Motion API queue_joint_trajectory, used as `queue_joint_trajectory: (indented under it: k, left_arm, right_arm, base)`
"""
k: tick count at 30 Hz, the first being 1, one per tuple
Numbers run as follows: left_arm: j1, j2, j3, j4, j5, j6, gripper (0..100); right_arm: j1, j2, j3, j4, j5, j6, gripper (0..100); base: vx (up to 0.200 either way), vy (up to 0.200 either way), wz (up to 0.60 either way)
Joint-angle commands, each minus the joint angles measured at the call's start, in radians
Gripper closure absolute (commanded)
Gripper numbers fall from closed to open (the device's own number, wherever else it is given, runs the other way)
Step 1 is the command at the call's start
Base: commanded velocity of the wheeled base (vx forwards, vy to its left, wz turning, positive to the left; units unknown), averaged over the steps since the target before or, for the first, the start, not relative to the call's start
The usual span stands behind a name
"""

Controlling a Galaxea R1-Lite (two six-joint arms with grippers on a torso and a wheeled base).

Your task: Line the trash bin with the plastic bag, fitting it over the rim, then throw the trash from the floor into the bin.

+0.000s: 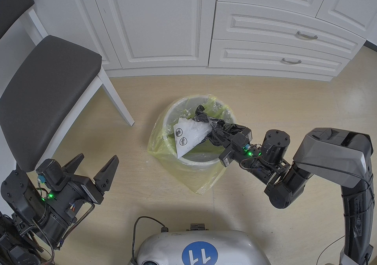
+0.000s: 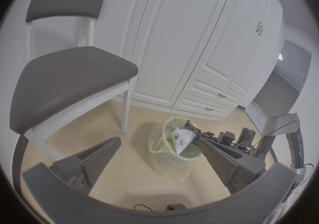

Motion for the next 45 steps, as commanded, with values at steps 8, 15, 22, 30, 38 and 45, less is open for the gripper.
queue_joint_trajectory:
  k: [8,15,22,30,38,45]
  left_arm:
    - [0.006,-0.031,0.01,0.0,-0.001,0.054,0]
    - [0.045,0.001,0.018,0.002,0.004,0.02,0]
    - [0.069,0.003,0.016,0.0,0.002,-0.041,0]
    - [0.069,0.027,0.018,0.0,0.004,-0.055,0]
    - [0.069,0.035,0.018,0.002,0.005,-0.089,0]
    - [0.092,0.044,0.018,0.002,0.004,-0.118,0]
  right_arm:
    - [0.075,-0.037,-0.005,-0.018,0.001,-0.146,100]
    - [0.079,-0.049,-0.2,-0.018,0.011,-0.313,100]
    - [0.007,-0.069,-0.261,0.062,0.091,-0.508,100]
    - [-0.083,0.029,-0.22,0.004,0.102,-0.514,100]
    - [-0.033,0.008,-0.048,-0.018,0.1,-0.516,100]
    - [0.018,0.026,0.067,-0.018,0.091,-0.517,100]
  base:
    - [0.0,0.0,0.0]
    - [0.0,0.0,0.0]
    - [0.0,0.0,0.0]
    - [0.0,0.0,0.0]
    - [0.0,0.0,0.0]
    - [0.0,0.0,0.0]
